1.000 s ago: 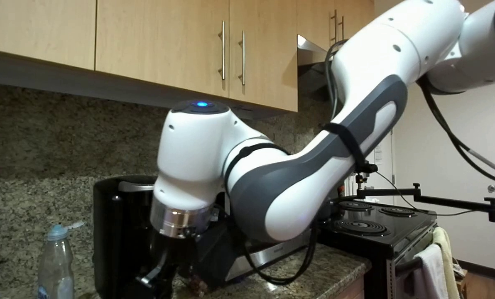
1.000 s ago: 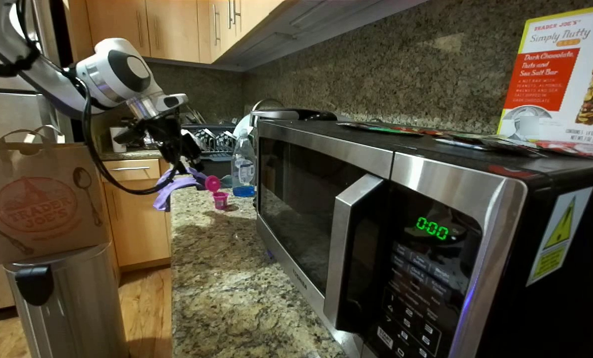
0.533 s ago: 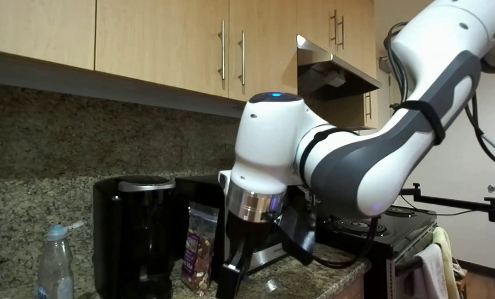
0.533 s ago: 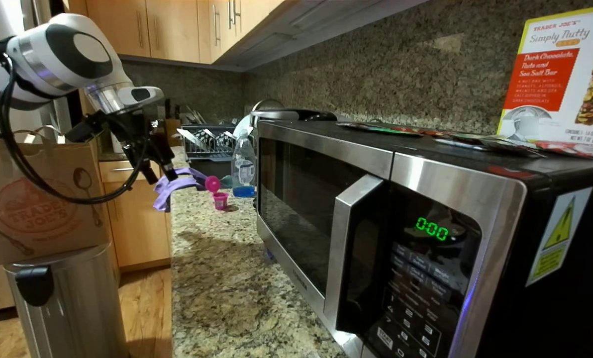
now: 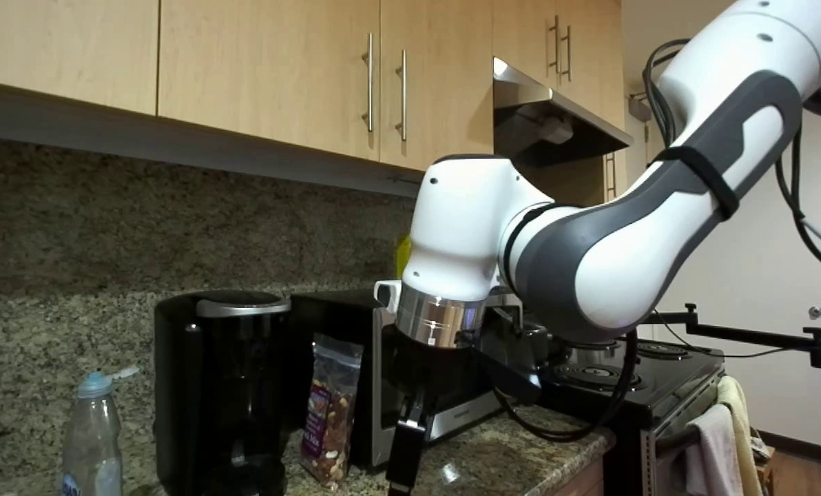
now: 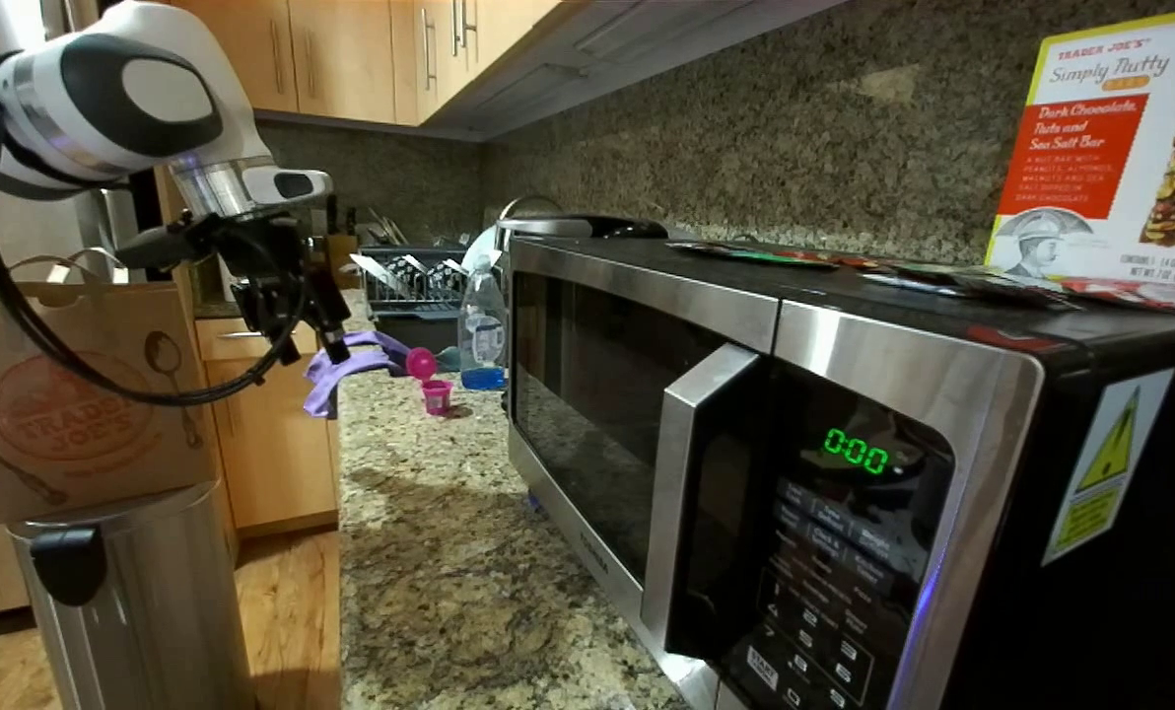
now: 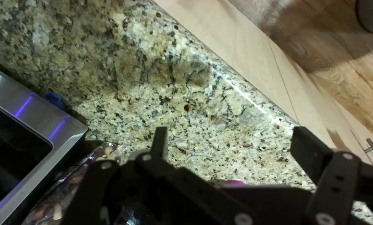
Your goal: Put the pink object on the counter top
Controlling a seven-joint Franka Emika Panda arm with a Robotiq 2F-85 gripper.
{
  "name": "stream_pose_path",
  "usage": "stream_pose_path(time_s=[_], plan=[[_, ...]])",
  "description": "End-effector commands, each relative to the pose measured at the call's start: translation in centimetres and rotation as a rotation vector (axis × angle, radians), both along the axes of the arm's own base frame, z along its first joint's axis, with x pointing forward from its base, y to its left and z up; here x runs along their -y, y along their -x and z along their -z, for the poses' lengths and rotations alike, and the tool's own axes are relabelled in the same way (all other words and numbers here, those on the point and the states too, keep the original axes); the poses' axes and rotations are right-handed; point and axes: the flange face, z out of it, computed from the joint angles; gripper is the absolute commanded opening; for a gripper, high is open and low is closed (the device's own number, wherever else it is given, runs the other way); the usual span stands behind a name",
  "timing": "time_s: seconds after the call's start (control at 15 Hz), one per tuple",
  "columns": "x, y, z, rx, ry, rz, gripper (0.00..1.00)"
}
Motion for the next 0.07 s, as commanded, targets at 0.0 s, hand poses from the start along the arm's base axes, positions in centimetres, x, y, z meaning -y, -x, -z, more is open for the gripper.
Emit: stream_pose_path(time_s=[0.0], plan=[[-0.05, 0.01, -0.02, -0.001, 0.0, -0.002, 1.0]])
